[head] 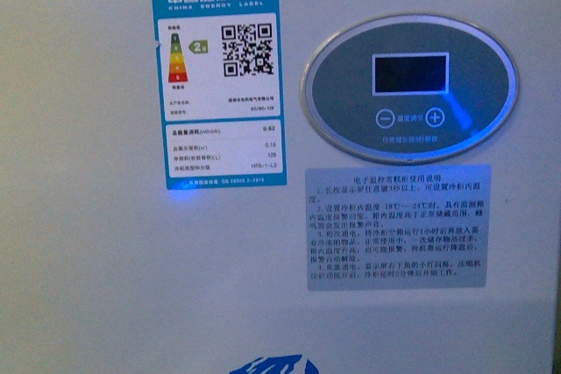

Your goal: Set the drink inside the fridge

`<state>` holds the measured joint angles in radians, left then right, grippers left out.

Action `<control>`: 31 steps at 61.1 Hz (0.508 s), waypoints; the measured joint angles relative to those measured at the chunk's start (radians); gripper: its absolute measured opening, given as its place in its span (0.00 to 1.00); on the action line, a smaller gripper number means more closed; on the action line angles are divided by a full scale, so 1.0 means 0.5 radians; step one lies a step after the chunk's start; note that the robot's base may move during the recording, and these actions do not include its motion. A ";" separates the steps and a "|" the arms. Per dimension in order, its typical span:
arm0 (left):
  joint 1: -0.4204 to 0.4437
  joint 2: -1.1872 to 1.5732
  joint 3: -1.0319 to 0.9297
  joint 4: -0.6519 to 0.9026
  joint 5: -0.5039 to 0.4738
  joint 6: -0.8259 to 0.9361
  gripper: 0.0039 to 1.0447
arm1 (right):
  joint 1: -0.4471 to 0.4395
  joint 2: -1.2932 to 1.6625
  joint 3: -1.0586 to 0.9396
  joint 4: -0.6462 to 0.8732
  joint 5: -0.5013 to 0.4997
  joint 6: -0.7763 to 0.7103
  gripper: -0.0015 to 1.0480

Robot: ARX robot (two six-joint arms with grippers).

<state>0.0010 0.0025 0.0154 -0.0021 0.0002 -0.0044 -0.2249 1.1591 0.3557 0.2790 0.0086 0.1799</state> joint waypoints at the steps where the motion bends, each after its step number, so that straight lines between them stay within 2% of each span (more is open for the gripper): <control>1: 0.000 0.000 0.000 0.000 0.000 0.000 0.92 | -0.006 0.063 0.026 0.002 0.007 0.022 0.93; 15: 0.000 0.000 0.000 0.000 -0.001 0.000 0.92 | -0.006 1.281 0.635 0.074 0.159 0.487 0.93; 31: 0.000 0.000 0.000 0.000 0.000 0.000 0.92 | 0.080 2.139 1.306 -0.005 0.269 0.809 0.93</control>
<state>0.0010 0.0025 0.0154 -0.0021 0.0002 -0.0044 -0.1848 2.2284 1.0088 0.2768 0.1429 0.5842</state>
